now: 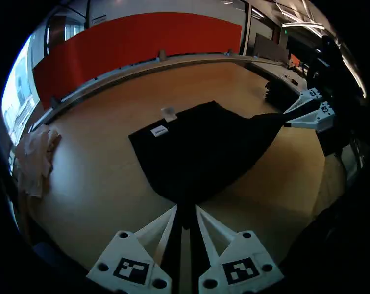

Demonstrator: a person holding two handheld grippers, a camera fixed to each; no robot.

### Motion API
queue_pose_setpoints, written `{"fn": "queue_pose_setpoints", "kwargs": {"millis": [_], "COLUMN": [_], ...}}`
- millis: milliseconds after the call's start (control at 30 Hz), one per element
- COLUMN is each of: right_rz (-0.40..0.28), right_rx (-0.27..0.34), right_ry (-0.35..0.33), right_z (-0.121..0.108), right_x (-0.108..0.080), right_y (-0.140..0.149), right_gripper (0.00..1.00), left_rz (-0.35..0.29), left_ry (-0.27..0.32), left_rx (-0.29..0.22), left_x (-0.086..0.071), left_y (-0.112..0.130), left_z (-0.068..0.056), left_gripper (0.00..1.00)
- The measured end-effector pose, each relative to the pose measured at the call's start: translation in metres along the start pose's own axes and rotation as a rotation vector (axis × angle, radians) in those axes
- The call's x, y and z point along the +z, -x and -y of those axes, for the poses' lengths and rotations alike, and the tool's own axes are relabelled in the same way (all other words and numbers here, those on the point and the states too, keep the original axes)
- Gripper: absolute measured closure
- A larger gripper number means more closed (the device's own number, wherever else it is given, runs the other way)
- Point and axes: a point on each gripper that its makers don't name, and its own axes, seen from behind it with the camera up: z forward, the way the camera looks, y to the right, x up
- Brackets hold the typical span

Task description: Fold towel

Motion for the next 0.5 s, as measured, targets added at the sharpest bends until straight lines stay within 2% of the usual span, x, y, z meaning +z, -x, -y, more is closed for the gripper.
{"fn": "queue_pose_setpoints", "kwargs": {"millis": [500], "right_rz": [-0.020], "right_rx": [-0.023], "right_ry": [-0.009], "right_z": [0.006], "right_x": [-0.032], "right_y": [-0.024], "right_gripper": [0.84], "left_rz": [-0.034], "left_ry": [0.008], "left_rx": [-0.028], "left_x": [-0.035], "left_y": [-0.024], "left_z": [-0.004], "left_gripper": [0.90]}}
